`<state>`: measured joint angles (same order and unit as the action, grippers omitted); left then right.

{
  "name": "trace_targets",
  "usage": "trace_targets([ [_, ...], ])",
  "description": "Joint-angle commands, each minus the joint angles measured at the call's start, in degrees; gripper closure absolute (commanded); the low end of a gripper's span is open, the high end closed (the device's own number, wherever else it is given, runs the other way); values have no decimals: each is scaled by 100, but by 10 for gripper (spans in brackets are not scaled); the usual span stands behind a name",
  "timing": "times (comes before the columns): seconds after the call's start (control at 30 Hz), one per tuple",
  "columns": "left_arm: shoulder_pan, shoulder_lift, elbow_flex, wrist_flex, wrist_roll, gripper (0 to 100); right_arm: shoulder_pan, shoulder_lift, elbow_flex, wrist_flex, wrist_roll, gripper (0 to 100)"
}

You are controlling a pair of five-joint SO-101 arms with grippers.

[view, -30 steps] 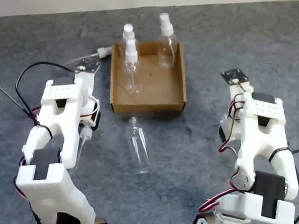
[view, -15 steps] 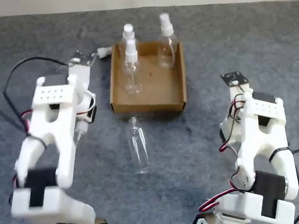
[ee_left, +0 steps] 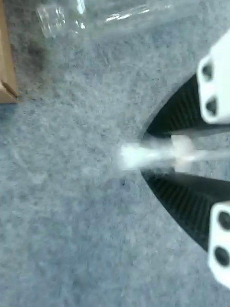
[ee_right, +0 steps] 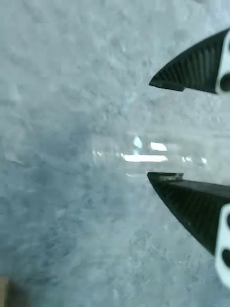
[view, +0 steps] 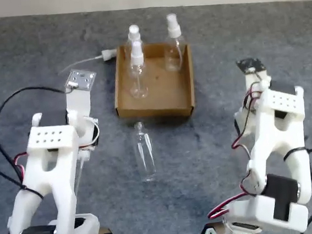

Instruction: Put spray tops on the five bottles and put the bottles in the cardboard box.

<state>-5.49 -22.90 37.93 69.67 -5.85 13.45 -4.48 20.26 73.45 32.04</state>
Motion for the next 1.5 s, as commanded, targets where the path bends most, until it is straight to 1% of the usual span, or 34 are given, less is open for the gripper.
trace_targets([
  [0.0,101,-215,127,-229,62,993,57,286,-462,259,571,792],
  [0.07,110,-224,119,-229,62,993,66,523,-462,347,897,792],
  [0.17,110,-233,119,-229,70,993,48,708,-426,312,1125,792],
  [0.5,75,-251,101,-229,62,991,75,927,-215,295,1064,795],
  [0.6,-66,-259,66,-193,62,941,84,919,75,48,862,796],
  [0.7,-391,-224,-110,-149,53,886,127,919,312,-198,782,796],
  [0.73,-497,-224,-154,-88,9,885,145,919,382,-233,782,796],
  [0.83,-646,-198,-189,-62,-457,885,171,919,514,-356,782,803],
  [0.93,-637,-198,13,-70,-545,885,171,919,637,-488,782,848],
  [1.03,-646,-198,233,-387,-686,885,163,919,708,-637,571,880],
  [1.13,-637,-189,514,-756,-677,885,171,919,708,-673,492,889],
  [1.23,-637,-189,629,-844,-686,885,171,910,708,-673,484,889],
  [1.3,-637,-127,646,-844,-862,885,171,901,708,-673,484,889],
  [1.47,-673,743,497,-1143,-941,885,171,892,699,-673,475,889],
])
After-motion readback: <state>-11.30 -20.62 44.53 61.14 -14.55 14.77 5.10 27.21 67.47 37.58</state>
